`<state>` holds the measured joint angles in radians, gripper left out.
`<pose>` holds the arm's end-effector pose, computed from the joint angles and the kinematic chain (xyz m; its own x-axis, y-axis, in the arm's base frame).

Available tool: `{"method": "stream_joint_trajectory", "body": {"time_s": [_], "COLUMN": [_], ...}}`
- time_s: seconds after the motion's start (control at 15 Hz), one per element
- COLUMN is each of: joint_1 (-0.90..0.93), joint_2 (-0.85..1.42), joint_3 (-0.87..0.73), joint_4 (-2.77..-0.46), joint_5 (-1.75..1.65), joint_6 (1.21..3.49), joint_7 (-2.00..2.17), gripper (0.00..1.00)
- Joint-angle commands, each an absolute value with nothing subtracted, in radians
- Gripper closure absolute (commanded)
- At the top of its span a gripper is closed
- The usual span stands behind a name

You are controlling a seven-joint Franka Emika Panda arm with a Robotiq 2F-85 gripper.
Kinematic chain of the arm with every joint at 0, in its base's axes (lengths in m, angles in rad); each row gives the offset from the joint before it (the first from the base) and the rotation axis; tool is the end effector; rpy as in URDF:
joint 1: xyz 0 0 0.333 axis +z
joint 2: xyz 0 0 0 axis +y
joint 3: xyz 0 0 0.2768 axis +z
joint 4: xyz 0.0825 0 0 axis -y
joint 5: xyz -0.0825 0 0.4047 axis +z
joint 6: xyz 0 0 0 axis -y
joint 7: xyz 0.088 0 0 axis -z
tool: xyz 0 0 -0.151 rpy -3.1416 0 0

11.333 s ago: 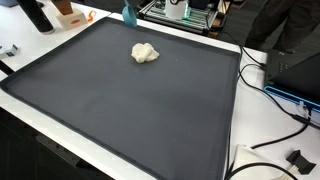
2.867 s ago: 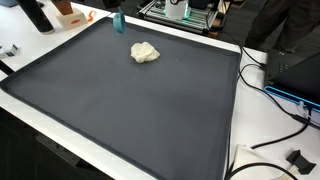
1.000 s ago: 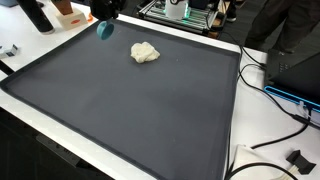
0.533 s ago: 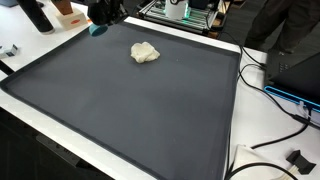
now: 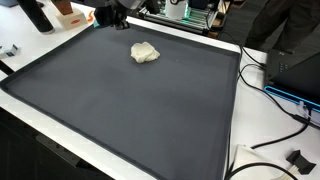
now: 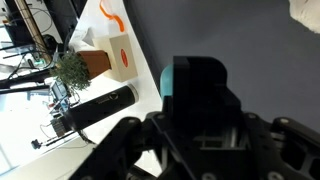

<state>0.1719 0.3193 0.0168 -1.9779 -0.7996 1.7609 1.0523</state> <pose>0.5554 0.0101 0.2174 0.9071 -0.3765 0.1884 -0.3820 -0.5480 0.7442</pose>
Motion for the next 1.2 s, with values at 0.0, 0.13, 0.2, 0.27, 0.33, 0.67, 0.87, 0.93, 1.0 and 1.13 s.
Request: {"method": "stream_joint_trajectory", "body": {"time_s": [0.0,0.13,0.2,0.27,0.33,0.67,0.87,0.93,1.0,1.13], "joint_1": [0.177,0.176,0.177,0.178,0.178,0.175,0.172,0.172,0.171,0.170], "joint_2": [0.380,0.407,0.421,0.433,0.444,0.477,0.476,0.472,0.469,0.462], "joint_3": [0.017,0.016,0.016,0.015,0.014,0.014,0.015,0.015,0.016,0.017], "joint_4": [-1.940,-1.927,-1.921,-1.914,-1.907,-1.892,-1.897,-1.901,-1.904,-1.909], "joint_5": [-0.818,-0.812,-0.813,-0.813,-0.812,-0.809,-0.811,-0.814,-0.815,-0.817], "joint_6": [1.713,1.705,1.701,1.698,1.696,1.701,1.708,1.709,1.711,1.713], "joint_7": [1.090,1.090,1.088,1.085,1.083,1.050,1.007,0.989,0.972,0.930], "gripper": [0.75,0.75,0.75,0.75,0.75,0.75,0.75,0.75,0.75,0.75]}}
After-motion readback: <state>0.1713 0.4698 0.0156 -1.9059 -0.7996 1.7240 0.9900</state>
